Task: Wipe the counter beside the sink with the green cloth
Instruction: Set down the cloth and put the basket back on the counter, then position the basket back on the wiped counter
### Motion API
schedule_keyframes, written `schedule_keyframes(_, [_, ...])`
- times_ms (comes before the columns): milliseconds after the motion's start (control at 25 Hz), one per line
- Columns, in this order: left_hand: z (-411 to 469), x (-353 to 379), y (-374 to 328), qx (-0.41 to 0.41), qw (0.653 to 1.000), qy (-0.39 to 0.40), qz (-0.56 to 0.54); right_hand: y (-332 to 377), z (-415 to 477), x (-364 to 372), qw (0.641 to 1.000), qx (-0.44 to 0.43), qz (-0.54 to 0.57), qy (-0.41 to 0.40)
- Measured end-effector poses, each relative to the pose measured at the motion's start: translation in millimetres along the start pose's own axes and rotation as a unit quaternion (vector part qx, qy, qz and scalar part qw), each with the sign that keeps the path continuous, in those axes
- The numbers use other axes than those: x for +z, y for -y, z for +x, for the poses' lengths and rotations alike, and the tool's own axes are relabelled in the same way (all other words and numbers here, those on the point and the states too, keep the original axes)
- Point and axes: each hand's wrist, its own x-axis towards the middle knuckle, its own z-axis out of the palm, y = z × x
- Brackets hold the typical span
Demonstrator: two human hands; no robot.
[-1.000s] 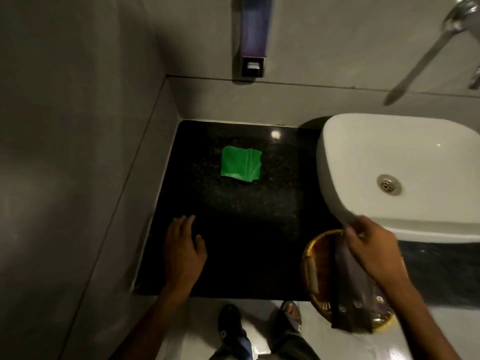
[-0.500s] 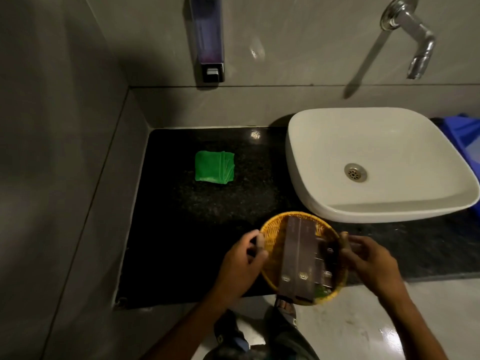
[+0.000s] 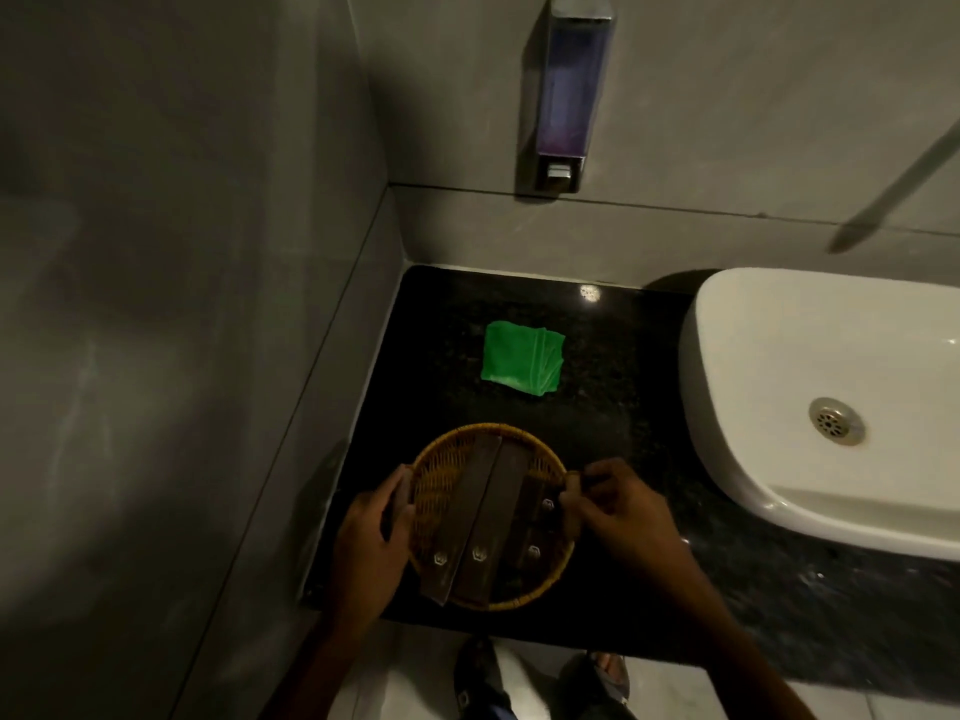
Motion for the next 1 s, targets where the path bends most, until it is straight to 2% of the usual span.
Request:
schedule_keyframes(160, [-5, -3, -3, -0.012, 0.998, -0.047, -0.037, 29, 93, -11, 0.991, 0.027, 0.058, -0.114])
schedule_keyframes(280, [-16, -6, -2, 0.001, 0.995, -0.082, -0.064, 63, 165, 12, 0.984, 0.109, 0.112, -0.085])
schedule_keyframes(360, [-25, -5, -4, -0.024, 0.989, -0.095, -0.108, 72, 189, 25, 0.979, 0.137, 0.147, -0.046])
schedule_keyframes(440, [-34, 0, -9, -0.038, 0.983, -0.108, -0.145, 75, 195, 30, 0.977, 0.144, 0.159, -0.012])
schedule_keyframes(560, [-42, 15, -36, -0.042, 0.979, -0.108, -0.169, 75, 172, 9, 0.982, 0.105, 0.157, -0.026])
schedule_keyframes(600, [-42, 24, -53, -0.037, 0.981, -0.101, -0.159, 70, 156, -7, 0.984, 0.083, 0.154, -0.025])
schedule_keyframes(680, [-38, 49, -90, -0.018, 0.983, -0.077, -0.168, 46, 116, -45, 0.980, 0.040, 0.192, 0.028])
schedule_keyframes(800, [-45, 113, -177, -0.039, 0.961, 0.063, -0.268, -14, 48, -140, 0.947, -0.049, 0.297, 0.112])
schedule_keyframes(880, [-67, 169, -235, -0.019, 0.946, 0.115, -0.304, -62, 14, -221, 0.940, -0.092, 0.315, 0.095])
schedule_keyframes(1000, [-111, 261, -323, 0.052, 0.940, 0.169, -0.293, -138, -24, -336, 0.947, -0.099, 0.303, -0.023])
